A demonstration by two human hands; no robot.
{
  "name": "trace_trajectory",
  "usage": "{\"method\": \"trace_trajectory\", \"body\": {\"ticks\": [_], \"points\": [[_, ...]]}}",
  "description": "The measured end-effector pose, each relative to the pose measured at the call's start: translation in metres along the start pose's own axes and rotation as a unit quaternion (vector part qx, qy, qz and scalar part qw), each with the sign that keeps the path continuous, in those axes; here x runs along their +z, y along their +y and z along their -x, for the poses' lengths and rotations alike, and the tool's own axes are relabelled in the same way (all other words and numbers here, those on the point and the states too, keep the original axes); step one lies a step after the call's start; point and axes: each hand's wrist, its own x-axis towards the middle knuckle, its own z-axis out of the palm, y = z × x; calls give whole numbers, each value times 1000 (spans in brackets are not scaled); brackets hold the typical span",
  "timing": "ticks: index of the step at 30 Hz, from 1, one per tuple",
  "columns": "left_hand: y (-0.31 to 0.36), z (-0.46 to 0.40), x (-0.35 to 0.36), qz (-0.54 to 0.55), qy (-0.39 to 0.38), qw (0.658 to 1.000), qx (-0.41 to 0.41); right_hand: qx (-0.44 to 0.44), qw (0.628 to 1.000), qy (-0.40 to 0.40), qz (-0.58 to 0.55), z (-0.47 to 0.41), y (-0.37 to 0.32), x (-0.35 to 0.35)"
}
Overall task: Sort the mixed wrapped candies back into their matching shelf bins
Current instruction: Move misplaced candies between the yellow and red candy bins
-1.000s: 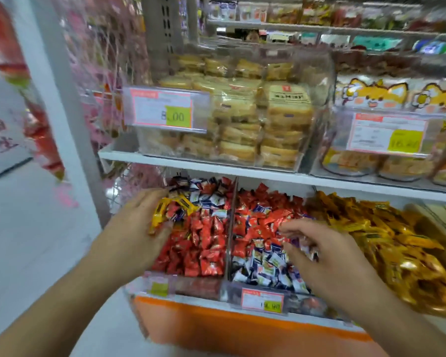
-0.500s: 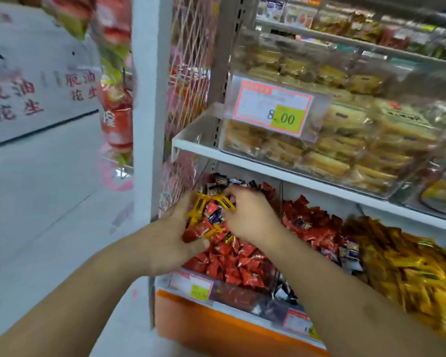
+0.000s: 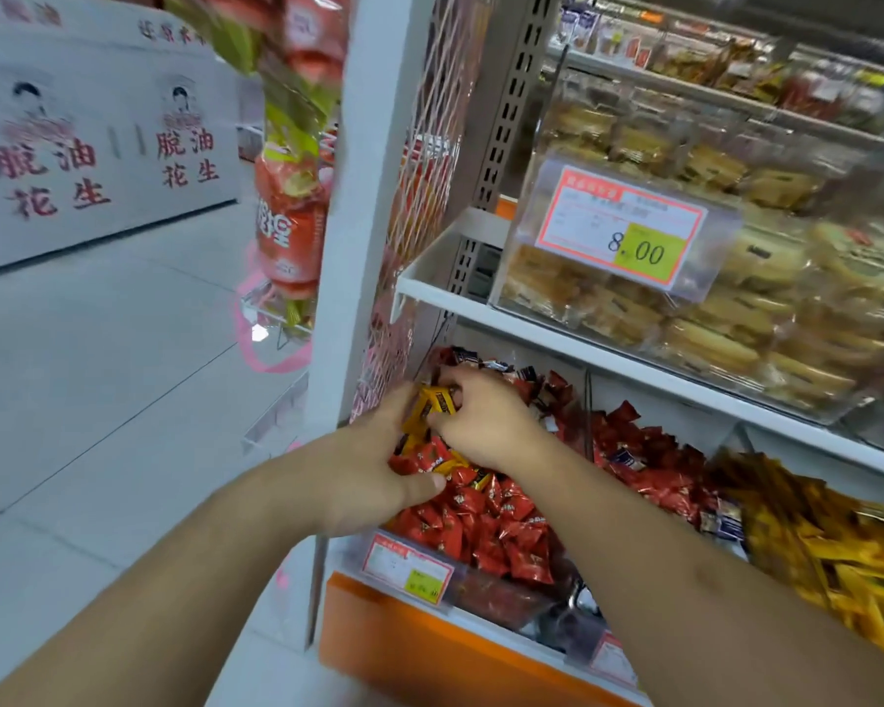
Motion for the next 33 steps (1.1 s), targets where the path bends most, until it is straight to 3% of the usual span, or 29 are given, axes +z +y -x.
{"method": "trace_trajectory", "body": {"ticks": [6, 14, 33], "points": [[3, 0, 1, 2, -2, 1000, -9, 11, 1000, -27, 11, -8, 0, 3], [8, 1, 1, -13, 8, 1000, -8, -25, 997, 3, -76, 5, 3, 1], [3, -3, 1, -17, 25, 999, -15, -4, 991, 13, -136, 11, 10, 0]]}}
